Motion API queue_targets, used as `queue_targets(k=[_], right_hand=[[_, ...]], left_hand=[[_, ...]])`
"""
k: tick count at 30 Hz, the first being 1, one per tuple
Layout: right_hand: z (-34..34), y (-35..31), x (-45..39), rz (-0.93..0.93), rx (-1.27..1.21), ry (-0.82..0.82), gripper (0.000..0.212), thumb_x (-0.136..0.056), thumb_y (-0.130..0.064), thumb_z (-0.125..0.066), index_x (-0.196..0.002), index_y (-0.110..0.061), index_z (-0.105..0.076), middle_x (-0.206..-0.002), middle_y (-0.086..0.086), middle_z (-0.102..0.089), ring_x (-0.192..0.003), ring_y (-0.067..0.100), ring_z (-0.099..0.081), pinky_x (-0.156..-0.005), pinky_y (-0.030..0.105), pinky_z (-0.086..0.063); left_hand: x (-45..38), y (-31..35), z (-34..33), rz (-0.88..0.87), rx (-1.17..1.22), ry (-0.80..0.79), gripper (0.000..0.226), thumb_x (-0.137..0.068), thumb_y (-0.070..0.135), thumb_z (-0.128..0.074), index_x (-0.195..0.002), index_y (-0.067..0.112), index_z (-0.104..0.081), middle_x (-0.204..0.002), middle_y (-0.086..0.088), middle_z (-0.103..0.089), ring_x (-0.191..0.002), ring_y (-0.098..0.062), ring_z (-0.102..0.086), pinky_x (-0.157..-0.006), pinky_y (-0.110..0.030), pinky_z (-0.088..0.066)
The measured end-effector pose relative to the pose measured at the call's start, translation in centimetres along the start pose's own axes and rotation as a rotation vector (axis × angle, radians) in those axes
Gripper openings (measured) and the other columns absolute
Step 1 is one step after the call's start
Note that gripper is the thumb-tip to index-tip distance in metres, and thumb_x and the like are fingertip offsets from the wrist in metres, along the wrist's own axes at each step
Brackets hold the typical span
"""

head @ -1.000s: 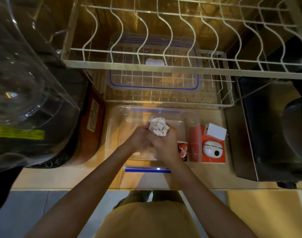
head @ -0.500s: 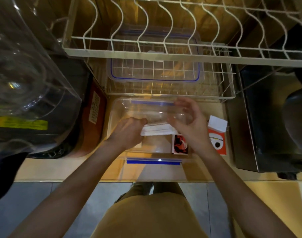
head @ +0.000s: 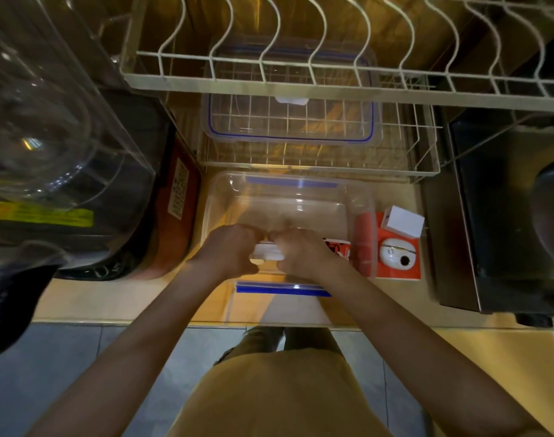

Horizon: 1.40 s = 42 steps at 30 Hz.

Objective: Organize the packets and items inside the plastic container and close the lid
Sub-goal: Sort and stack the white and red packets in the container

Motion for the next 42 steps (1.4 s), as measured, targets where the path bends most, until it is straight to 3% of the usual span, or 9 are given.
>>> queue_targets(k=[5, 14, 20, 22, 24, 26, 32, 37, 42], right_hand=[[-0.6, 0.2, -0.3, -0.026, 0.005, 0.004, 0.036, -0.084, -0.016, -0.059, -0.120, -0.013, -0.054, -0.115, 0.011, -0.064, -0.104, 0.028, -0.060, -0.090, 0.043, -0.050], [-0.2, 0.4, 0.8, 0.044, -0.276, 0.033, 0.031, -0.083, -0.030, -0.064, -0.107, -0.012, -0.062, -0.107, 0.008, -0.065, -0.098, 0.020, -0.058, -0.081, 0.030, -0.045], [1.3, 4.0, 2.5, -0.334, -0.949, 0.153, 0.034, -0.098, -0.026, -0.039, -0.117, -0.008, -0.061, -0.123, 0.016, -0.062, -0.113, 0.029, -0.057, -0.091, 0.032, -0.045], [1.7, 5.6, 3.0, -0.421, -1.120, 0.242, 0.038, -0.099, -0.028, -0.036, -0.113, -0.005, -0.063, -0.114, 0.023, -0.064, -0.100, 0.029, -0.062, -0.096, 0.036, -0.048], [2.1, 6.3, 3.5, -0.474, -1.285, 0.329, 0.044, -0.100, -0.026, -0.032, -0.114, 0.005, -0.060, -0.095, 0.024, -0.063, -0.082, 0.024, -0.060, -0.082, 0.025, -0.052], [2.0, 6.8, 3.8, -0.517, -1.379, 0.354, 0.047, -0.101, -0.029, -0.031, -0.114, 0.005, -0.061, -0.090, 0.012, -0.064, -0.089, 0.023, -0.060, -0.079, 0.022, -0.048], [1.1, 4.5, 2.8, -0.459, -1.214, 0.220, 0.043, -0.099, -0.040, -0.029, -0.114, -0.014, -0.062, -0.113, 0.003, -0.060, -0.110, 0.018, -0.055, -0.103, 0.035, -0.041], [0.9, 2.8, 3.5, -0.354, -0.937, 0.135, 0.050, -0.099, -0.043, -0.026, -0.127, -0.011, -0.053, -0.126, 0.010, -0.057, -0.113, 0.020, -0.052, -0.090, 0.028, -0.035], [0.4, 3.3, 3.8, -0.372, -0.918, 0.118, 0.052, -0.096, -0.051, -0.029, -0.124, -0.018, -0.057, -0.128, 0.006, -0.059, -0.119, 0.021, -0.052, -0.105, 0.038, -0.037]], left_hand=[[0.9, 0.6, -0.3, -0.063, 0.207, 0.048, 0.032, -0.090, 0.027, -0.050, -0.121, 0.024, -0.052, -0.125, -0.002, -0.060, -0.107, -0.019, -0.058, -0.084, -0.034, -0.049], [1.4, 0.4, -1.3, -0.001, 0.131, 0.116, 0.041, -0.096, 0.044, -0.031, -0.116, 0.023, -0.059, -0.120, -0.001, -0.063, -0.108, -0.019, -0.056, -0.087, -0.033, -0.045], [1.5, 0.8, -0.8, 0.020, 0.125, 0.083, 0.044, -0.096, 0.044, -0.032, -0.121, 0.015, -0.055, -0.128, -0.006, -0.057, -0.120, -0.021, -0.048, -0.099, -0.034, -0.038], [1.6, 1.0, -0.6, 0.022, 0.124, 0.085, 0.043, -0.096, 0.041, -0.033, -0.126, 0.016, -0.052, -0.133, -0.005, -0.052, -0.123, -0.022, -0.046, -0.101, -0.034, -0.037], [1.6, 1.0, -0.6, 0.017, 0.129, 0.084, 0.044, -0.096, 0.040, -0.034, -0.132, 0.018, -0.046, -0.140, -0.005, -0.046, -0.128, -0.021, -0.041, -0.105, -0.034, -0.034], [1.5, 0.9, -0.7, 0.018, 0.133, 0.068, 0.048, -0.096, 0.041, -0.034, -0.138, 0.018, -0.038, -0.148, -0.003, -0.038, -0.135, -0.021, -0.034, -0.111, -0.035, -0.028], [1.3, 0.8, -1.0, 0.004, 0.130, 0.031, 0.047, -0.096, 0.040, -0.033, -0.137, 0.018, -0.039, -0.150, 0.000, -0.037, -0.137, -0.018, -0.032, -0.115, -0.037, -0.022], [1.3, 0.9, -1.0, 0.019, 0.130, 0.038, 0.044, -0.095, 0.042, -0.035, -0.130, 0.018, -0.047, -0.142, -0.002, -0.047, -0.129, -0.020, -0.042, -0.110, -0.038, -0.029], [1.3, 1.0, -0.7, 0.029, 0.118, 0.057, 0.040, -0.095, 0.040, -0.035, -0.120, 0.017, -0.056, -0.128, -0.004, -0.059, -0.118, -0.020, -0.051, -0.102, -0.035, -0.035]])
Point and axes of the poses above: each hand's wrist, its own x-axis away from the middle knuckle, its own z-axis out of the back of the hand, y = z × x, the point moved 5 cm from there along -x, towards the middle knuckle
